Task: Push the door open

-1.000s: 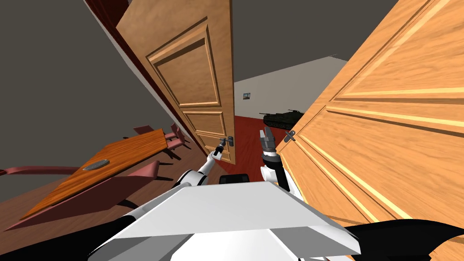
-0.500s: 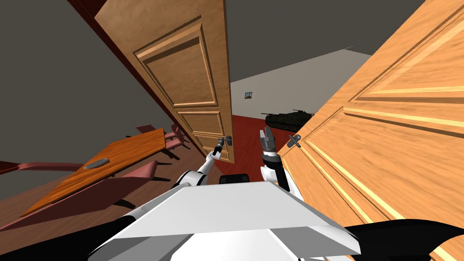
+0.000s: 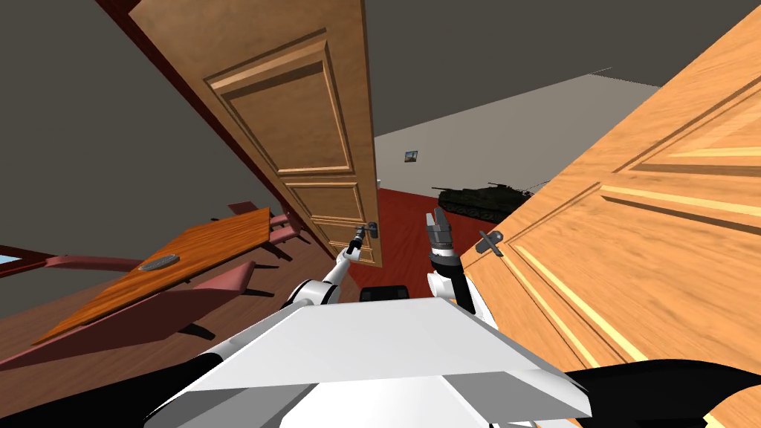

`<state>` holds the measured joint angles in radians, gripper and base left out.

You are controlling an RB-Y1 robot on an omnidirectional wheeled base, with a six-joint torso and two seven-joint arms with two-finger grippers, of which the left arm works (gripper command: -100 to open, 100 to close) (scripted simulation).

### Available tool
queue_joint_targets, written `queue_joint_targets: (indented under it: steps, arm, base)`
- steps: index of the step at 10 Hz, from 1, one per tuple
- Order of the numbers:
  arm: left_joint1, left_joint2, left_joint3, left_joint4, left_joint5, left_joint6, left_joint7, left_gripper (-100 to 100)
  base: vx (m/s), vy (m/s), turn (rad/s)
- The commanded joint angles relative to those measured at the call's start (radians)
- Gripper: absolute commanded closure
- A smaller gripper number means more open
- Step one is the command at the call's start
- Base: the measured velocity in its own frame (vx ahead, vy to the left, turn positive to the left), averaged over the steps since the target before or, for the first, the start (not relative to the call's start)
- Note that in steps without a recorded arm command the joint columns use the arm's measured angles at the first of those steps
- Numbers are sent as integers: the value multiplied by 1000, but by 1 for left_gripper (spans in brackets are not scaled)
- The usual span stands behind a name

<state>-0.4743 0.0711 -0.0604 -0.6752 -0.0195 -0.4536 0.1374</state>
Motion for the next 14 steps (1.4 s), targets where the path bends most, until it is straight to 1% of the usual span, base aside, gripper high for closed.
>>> queue_joint_targets:
  steps: [1,2,3,8,11,14]
  arm:
    - [0,-5,9,-7,2,5,-6,100]
    - [3,2,9,-8,2,5,-4,100]
    - [4,11,25,-9,6,6,-10,100]
    - [6,22,64,-8,17,6,-30,100]
    - [8,29,96,-7,26,7,-46,100]
    - [10,35,131,-6,36,8,-63,100]
  base:
    - [81,-169,71]
    - [45,-57,55]
    - [108,-69,66]
    - [167,-101,61]
    - [177,-105,73]
    - [208,-150,93]
